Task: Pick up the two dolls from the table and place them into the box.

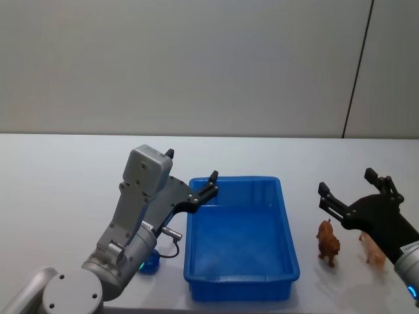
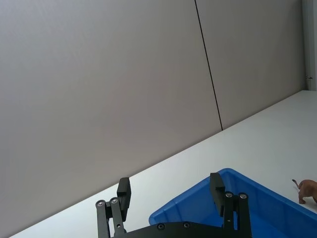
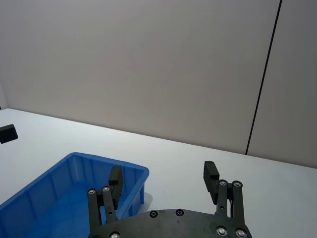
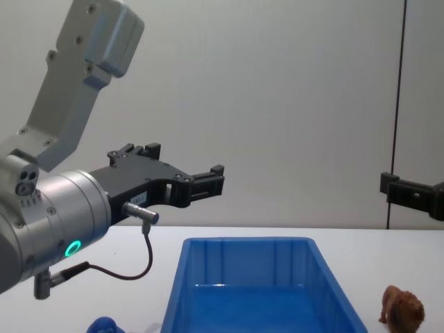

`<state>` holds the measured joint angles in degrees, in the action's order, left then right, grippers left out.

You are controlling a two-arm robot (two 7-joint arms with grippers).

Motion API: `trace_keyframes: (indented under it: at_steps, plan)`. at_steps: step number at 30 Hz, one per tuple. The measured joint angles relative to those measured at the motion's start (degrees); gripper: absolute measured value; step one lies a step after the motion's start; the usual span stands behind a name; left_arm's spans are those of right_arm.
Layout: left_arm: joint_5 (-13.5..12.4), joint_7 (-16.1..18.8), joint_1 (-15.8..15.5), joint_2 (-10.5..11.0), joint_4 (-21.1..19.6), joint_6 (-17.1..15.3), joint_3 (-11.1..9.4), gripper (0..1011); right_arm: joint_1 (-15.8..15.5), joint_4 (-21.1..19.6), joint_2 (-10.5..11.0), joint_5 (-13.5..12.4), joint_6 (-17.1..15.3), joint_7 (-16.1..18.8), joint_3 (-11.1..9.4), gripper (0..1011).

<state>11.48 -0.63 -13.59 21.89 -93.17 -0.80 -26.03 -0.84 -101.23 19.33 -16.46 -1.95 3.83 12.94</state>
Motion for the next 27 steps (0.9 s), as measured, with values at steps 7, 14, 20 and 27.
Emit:
trace_keyframes:
  at_steps: [7, 14, 20, 27]
  plan:
    - [0.00, 0.00, 0.00, 0.00, 0.00, 0.00, 0.00, 1001, 0.00, 0.00, 0.00, 0.00, 0.00, 0.00, 0.00, 1001]
    - [0.00, 0.00, 0.00, 0.00, 0.00, 0.00, 0.00, 1001, 0.00, 0.00, 0.00, 0.00, 0.00, 0.00, 0.00, 1001]
    - [0.00, 0.00, 0.00, 0.00, 0.00, 0.00, 0.00, 1001, 0.00, 0.00, 0.00, 0.00, 0.00, 0.00, 0.00, 1001]
    - [0.00, 0.00, 0.00, 0.00, 0.00, 0.00, 0.00, 1001, 0.00, 0.00, 0.00, 0.00, 0.00, 0.00, 0.00, 1001]
